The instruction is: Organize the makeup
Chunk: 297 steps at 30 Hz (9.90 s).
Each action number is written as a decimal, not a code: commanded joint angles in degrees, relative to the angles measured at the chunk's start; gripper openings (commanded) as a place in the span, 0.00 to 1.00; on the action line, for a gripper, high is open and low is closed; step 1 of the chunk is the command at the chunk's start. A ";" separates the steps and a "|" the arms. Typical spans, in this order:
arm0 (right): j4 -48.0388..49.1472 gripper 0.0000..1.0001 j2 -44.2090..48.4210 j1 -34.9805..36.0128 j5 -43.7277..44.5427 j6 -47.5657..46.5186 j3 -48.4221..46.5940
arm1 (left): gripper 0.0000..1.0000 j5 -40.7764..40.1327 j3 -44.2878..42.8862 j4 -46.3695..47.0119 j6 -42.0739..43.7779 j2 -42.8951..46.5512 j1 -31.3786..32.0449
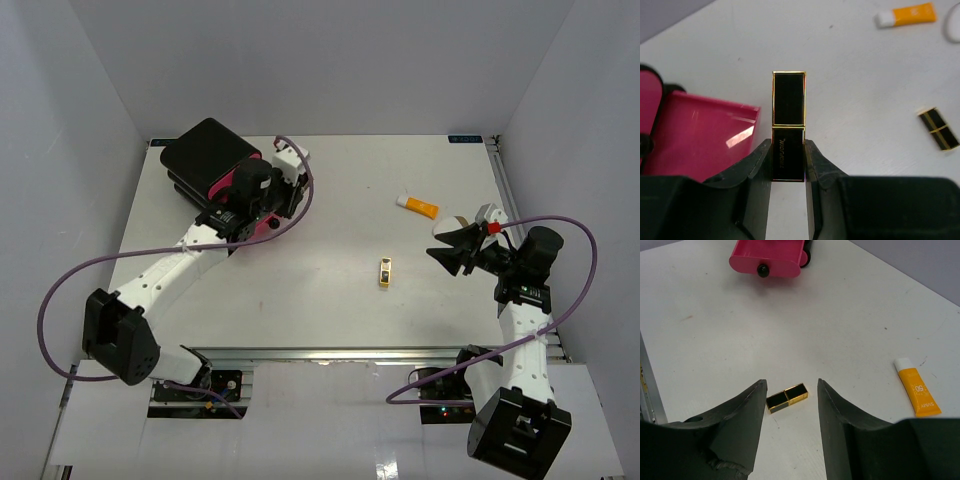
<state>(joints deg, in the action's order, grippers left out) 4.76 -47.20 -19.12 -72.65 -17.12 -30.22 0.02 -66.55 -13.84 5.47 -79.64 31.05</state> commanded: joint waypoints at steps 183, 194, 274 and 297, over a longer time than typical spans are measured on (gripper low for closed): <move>-5.90 0.65 -11.14 3.40 10.05 8.00 -8.65 | 0.36 -18.49 0.88 -8.70 -1.16 -15.23 11.00; -5.90 0.66 -10.63 3.30 9.72 8.21 -8.59 | 0.35 -34.69 2.68 1.56 8.63 -26.13 11.23; -5.37 0.66 -10.72 1.89 8.14 9.30 -8.11 | 0.88 -32.01 -15.34 -2.55 0.62 -35.69 -4.94; -5.46 0.67 -11.69 1.89 8.58 9.08 -7.84 | 0.56 -39.66 -8.18 4.78 -2.12 -34.59 -2.25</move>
<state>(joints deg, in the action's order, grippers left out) -2.79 -58.61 -16.88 -63.18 -7.92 -38.44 -39.64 -77.02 -6.73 4.53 -117.52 27.50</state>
